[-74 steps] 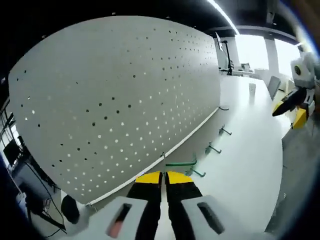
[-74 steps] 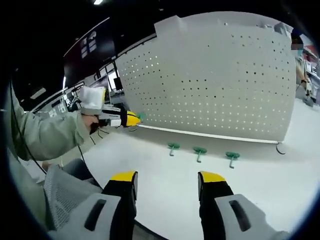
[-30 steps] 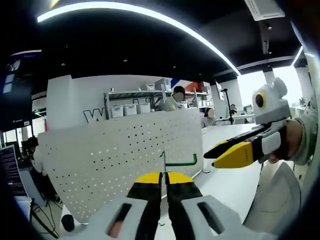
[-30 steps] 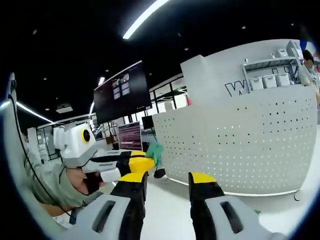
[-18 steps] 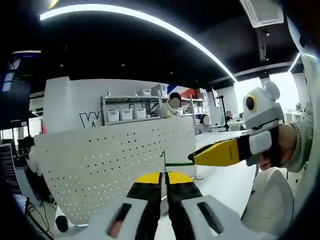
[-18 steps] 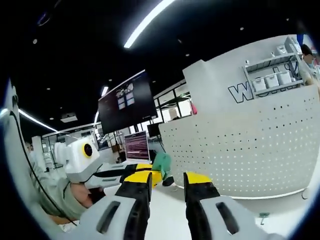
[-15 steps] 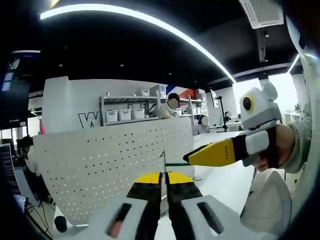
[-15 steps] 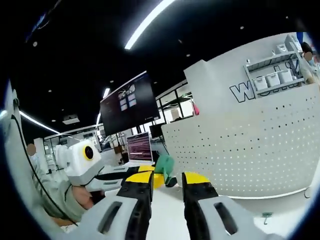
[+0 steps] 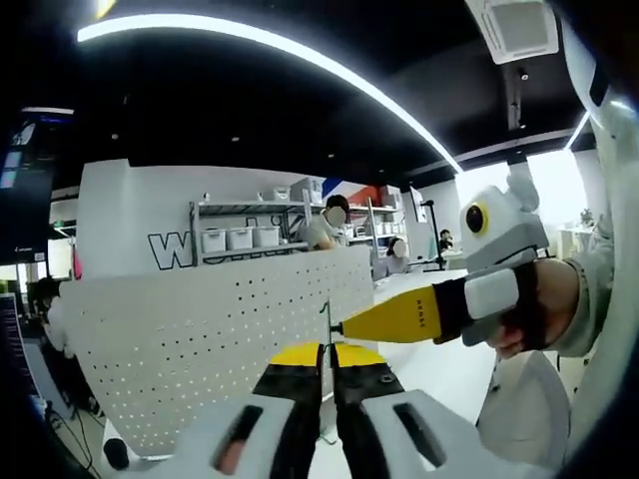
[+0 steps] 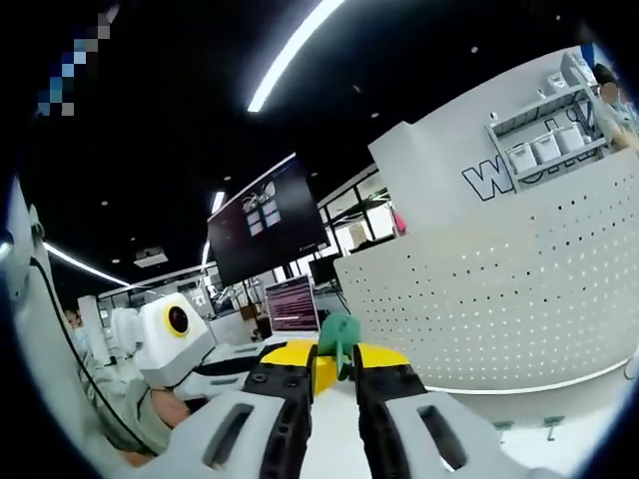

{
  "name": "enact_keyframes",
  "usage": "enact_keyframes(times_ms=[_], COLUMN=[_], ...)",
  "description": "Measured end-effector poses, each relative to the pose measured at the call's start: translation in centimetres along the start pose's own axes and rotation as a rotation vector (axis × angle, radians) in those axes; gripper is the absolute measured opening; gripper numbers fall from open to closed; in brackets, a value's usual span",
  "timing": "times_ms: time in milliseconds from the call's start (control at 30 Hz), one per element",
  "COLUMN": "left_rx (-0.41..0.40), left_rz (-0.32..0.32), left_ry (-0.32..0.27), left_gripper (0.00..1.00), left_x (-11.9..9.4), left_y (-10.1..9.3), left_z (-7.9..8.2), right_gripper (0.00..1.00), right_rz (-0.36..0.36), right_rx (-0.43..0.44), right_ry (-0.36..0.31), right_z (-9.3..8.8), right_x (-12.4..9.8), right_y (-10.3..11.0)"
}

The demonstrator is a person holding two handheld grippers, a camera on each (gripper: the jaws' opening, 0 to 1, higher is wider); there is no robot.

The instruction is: Insert the hook assembly into the mounting plate slot until the hook locks in place.

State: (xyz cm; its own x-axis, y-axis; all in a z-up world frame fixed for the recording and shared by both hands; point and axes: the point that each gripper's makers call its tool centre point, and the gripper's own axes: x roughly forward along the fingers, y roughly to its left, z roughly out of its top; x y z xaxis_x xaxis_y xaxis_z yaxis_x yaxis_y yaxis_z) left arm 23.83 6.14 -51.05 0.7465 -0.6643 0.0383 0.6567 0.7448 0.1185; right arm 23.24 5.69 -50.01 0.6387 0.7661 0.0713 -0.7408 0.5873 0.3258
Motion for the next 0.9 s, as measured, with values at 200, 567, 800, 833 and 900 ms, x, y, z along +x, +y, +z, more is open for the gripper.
enact_keyframes(times_ms=[200,567,800,833,900], left_rx=[0.007,0.006,0.001,0.000,-0.002], left_rz=[-0.008,-0.015,-0.009,-0.009,-0.007], left_ry=[-0.014,-0.021,-0.014,-0.014,-0.011], left_gripper=[0.03,0.03,0.03,0.03,0.03], left_x=[-0.02,-0.20,-0.32,-0.34,-0.40], left_y=[-0.25,-0.45,-0.43,-0.43,-0.42], left_z=[0.49,0.77,0.50,0.49,0.43], right_gripper=[0.11,0.03,0.02,0.02,0.02], right_rz=[0.010,0.003,0.000,-0.001,-0.001], right_rx=[0.038,0.027,0.001,-0.004,0.000], right_ry=[-0.017,-0.027,-0.022,-0.022,-0.020], right_z=[0.23,0.38,0.09,0.09,0.02], right_x=[-0.09,-0.12,-0.06,-0.04,0.01], right_y=[0.25,0.37,0.65,0.63,0.60])
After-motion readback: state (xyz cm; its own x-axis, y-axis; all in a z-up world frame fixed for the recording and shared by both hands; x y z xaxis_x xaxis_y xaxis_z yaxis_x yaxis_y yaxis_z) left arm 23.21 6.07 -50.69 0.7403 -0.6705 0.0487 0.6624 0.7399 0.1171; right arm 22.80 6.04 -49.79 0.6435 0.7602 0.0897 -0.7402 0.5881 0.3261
